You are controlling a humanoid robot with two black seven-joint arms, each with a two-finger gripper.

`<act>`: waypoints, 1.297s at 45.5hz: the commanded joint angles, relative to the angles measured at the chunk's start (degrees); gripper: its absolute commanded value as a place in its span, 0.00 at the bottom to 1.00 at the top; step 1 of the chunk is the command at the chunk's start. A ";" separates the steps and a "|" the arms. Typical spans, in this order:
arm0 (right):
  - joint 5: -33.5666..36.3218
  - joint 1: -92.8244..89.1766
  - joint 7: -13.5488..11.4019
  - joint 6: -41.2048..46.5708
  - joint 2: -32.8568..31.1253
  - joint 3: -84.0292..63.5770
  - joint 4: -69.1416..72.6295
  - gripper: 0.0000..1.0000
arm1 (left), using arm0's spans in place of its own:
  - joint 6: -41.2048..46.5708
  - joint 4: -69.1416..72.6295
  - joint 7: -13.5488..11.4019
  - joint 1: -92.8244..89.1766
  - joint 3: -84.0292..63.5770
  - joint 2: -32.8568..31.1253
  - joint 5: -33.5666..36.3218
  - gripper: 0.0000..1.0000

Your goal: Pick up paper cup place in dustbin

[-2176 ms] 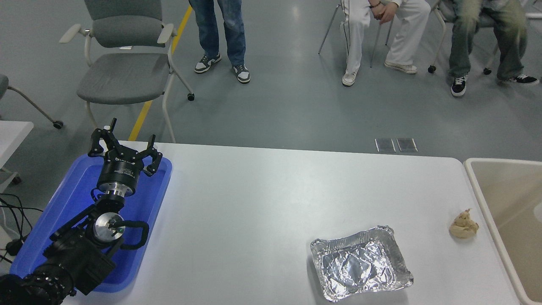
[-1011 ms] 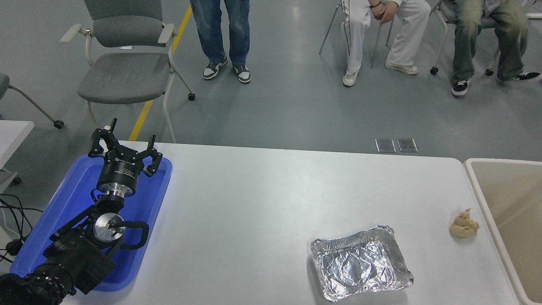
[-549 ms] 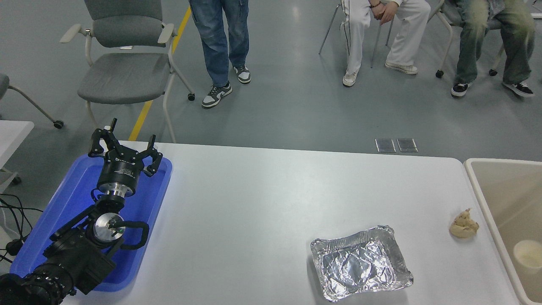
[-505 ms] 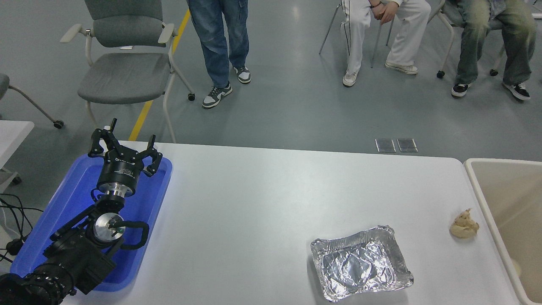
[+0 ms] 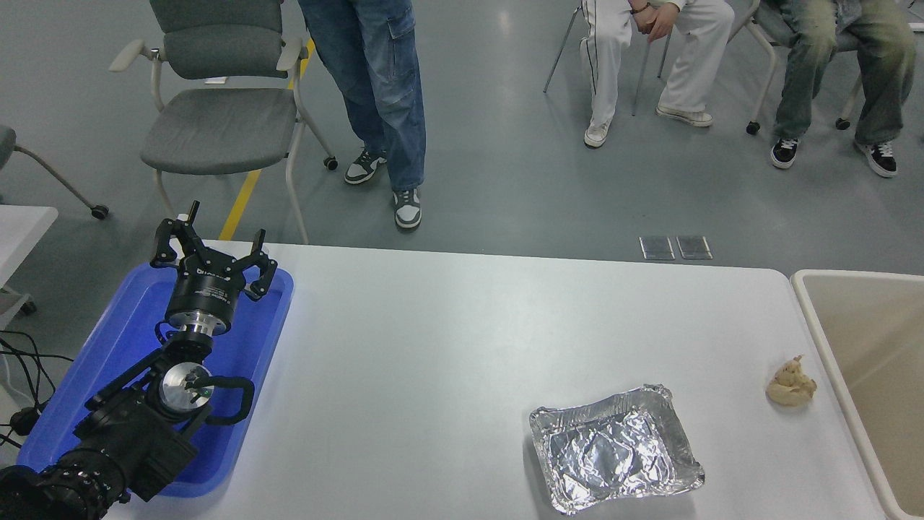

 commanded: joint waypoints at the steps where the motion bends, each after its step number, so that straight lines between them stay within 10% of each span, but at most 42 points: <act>1: -0.01 0.92 0.18 0.29 -2.89 22.82 2.16 1.00 | -0.06 0.00 0.00 -0.02 0.00 0.00 0.00 1.00; 17: -0.71 0.39 0.27 0.29 -9.74 36.13 17.97 1.00 | -0.06 0.00 0.00 0.07 0.00 0.00 0.00 1.00; 36: -0.01 22.43 0.26 1.26 -21.96 -0.67 42.05 1.00 | 0.03 0.00 0.09 -0.02 0.00 0.00 0.00 1.00; 59: -0.01 67.09 0.26 26.82 -7.57 -55.09 56.92 1.00 | -0.06 -0.08 0.09 -0.02 0.00 0.00 0.00 1.00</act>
